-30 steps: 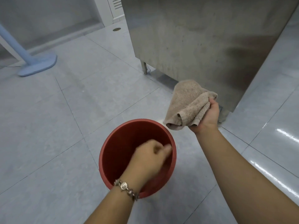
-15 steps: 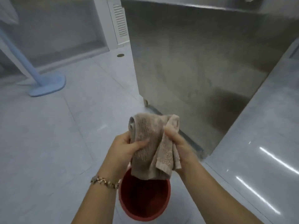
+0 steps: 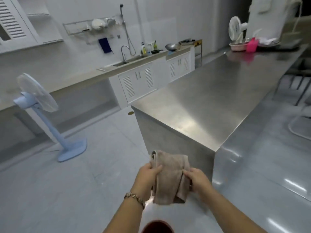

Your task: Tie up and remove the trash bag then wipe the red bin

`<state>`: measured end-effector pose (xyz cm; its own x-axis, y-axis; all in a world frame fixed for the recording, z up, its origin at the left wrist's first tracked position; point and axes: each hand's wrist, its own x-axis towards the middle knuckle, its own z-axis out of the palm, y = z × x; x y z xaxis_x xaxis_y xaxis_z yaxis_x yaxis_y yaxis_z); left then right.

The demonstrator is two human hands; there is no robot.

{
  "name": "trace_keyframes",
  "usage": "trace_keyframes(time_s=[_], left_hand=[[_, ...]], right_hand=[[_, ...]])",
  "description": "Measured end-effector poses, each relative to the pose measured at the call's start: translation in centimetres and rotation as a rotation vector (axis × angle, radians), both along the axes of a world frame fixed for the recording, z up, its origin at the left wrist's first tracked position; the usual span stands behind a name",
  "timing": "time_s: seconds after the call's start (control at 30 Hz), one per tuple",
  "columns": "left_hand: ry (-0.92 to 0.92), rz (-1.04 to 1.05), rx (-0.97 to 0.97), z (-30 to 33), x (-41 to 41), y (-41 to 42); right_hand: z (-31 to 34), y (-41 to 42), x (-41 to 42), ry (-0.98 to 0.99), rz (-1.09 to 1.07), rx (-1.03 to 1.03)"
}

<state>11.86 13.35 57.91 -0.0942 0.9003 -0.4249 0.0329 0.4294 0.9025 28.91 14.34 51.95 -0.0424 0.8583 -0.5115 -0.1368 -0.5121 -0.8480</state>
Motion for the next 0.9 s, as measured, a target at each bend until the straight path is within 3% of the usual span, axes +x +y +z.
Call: trace_keyframes(time_s=[0.17, 0.3, 0.43, 0.67, 0.8, 0.9], left_hand=[[-0.130, 0.050, 0.116, 4.8, 10.1, 10.2], [-0.195, 0.095, 0.069, 4.2, 17.6, 17.7], [-0.192, 0.144, -0.027, 0.1, 21.7, 21.9], [-0.241, 0.154, -0.196, -6.0, 22.9, 24.0], [0.002, 0.125, -0.195, -6.4, 22.1, 24.0], [0.404, 0.085, -0.120, -4.4, 20.8, 23.3]], right_hand=[[8.4, 13.5, 11.6, -0.226, -0.080, 0.326], [9.4, 22.3, 18.4, -0.395, -0.044, 0.335], [7.4, 25.9, 21.5, -0.595, -0.027, 0.299], [2.0, 28.0, 22.3, -0.477, 0.184, 0.192], [0.0, 28.0, 21.5, -0.847, 0.436, 0.208], [0.3, 27.9, 19.7, -1.017, 0.441, 0.307]])
